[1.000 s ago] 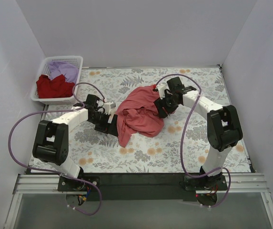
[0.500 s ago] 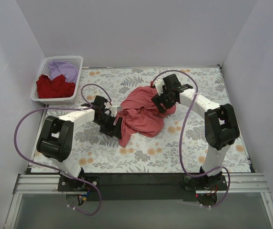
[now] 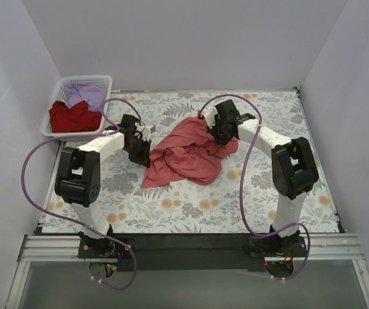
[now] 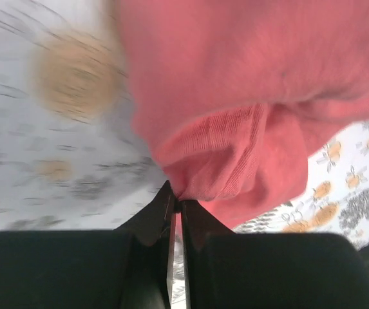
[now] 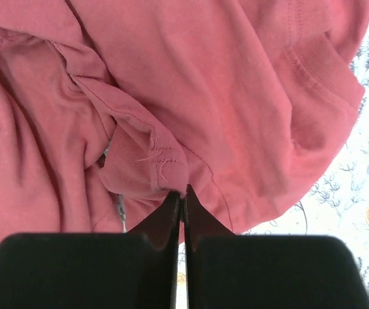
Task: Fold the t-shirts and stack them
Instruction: Flatten the tshirt out
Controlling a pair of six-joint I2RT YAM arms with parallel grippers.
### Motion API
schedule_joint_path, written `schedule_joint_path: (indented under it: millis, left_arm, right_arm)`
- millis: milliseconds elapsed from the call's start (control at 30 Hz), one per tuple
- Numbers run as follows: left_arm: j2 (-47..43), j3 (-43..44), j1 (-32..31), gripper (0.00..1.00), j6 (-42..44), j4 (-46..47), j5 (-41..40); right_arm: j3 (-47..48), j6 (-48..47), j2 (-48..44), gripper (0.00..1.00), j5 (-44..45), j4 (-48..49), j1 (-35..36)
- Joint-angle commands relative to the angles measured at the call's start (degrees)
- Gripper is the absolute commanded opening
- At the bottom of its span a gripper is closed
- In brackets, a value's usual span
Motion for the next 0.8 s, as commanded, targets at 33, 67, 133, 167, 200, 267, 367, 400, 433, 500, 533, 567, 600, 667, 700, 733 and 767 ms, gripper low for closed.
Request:
schedule_joint_path:
  millis: [33,67,133,167,200,267,367,400,433,500,533,567,600,667,700,733,767]
  left_arm:
    - [-1.32,10.0,4.48,0.0,6.18,-3.26,-2.71]
    - [-1.06,11.67,4.65,0.0,7.6,-4.41,-2.45]
    - [-1.05,16.51,4.66,0.0,10.85,-8.0,-1.75]
    - [-1.23,17.56,4.66,0.0,13.04,-8.72,-1.92]
    - [-1.58,19.58,4.66,0.0,13.93,-9.25,-2.01]
    - [-1.41,21.34,4.66,0.0,16.47,-10.92,-3.05]
    - [-0.97,23.81,4.74,0.0,17.98,-13.21,-4.37]
    - [-0.96,23.99,4.74,0.0,18.68,-13.47,-4.55]
    - [-1.05,24.34,4.74,0.0,18.86,-13.65,-4.56]
    - [-1.31,24.43,4.74,0.0,19.47,-14.0,-3.6]
    - [-1.58,24.52,4.74,0.0,19.65,-14.35,-3.07]
    - [-1.75,24.78,4.74,0.0,19.91,-14.88,-2.54]
    - [-1.84,24.61,4.74,0.0,20.35,-15.49,-1.66]
    - [-2.81,24.43,4.74,0.0,20.88,-16.02,-1.13]
    - [-3.25,23.99,4.74,0.0,21.14,-16.11,-0.78]
    - [-3.77,23.73,4.74,0.0,21.06,-15.5,-1.12]
    - [-4.73,23.47,4.74,0.0,20.88,-15.06,-1.3]
  right_arm:
    - [0.6,-1.45,-7.98,0.01,-0.18,1.98,-2.41]
    - [0.42,-1.54,-9.48,0.01,-0.18,2.33,-2.94]
    - [0.59,-2.76,-13.69,0.01,0.08,2.25,-4.69]
    - [0.68,-3.38,-15.2,0.01,0.61,2.34,-5.14]
    - [0.85,-4.26,-16.6,0.01,0.96,2.51,-5.67]
    - [1.03,-6.63,-20.65,0.01,1.31,2.51,-7.16]
    - [0.6,-10.48,-24.87,0.01,2.54,2.43,-8.31]
    - [0.33,-11.55,-26.62,0.01,4.55,2.51,-8.48]
    - [-0.37,-12.78,-27.33,0.01,5.09,2.43,-8.57]
    - [-1.34,-15.6,-28.65,0.01,6.93,2.34,-8.66]
    - [-1.78,-16.39,-29.79,0.01,7.37,2.34,-8.66]
    - [-2.91,-17.09,-30.41,0.01,8.34,2.25,-8.75]
    - [-3.45,-18.32,-31.46,0.01,8.87,2.16,-8.66]
    - [-4.5,-18.77,-32.52,0.01,9.66,2.07,-8.75]
    - [-5.2,-19.12,-33.05,0.01,9.66,1.73,-8.83]
    - [-5.47,-19.38,-33.84,0.01,9.75,1.63,-8.83]
    - [-5.56,-19.38,-34.11,0.01,10.1,1.63,-8.92]
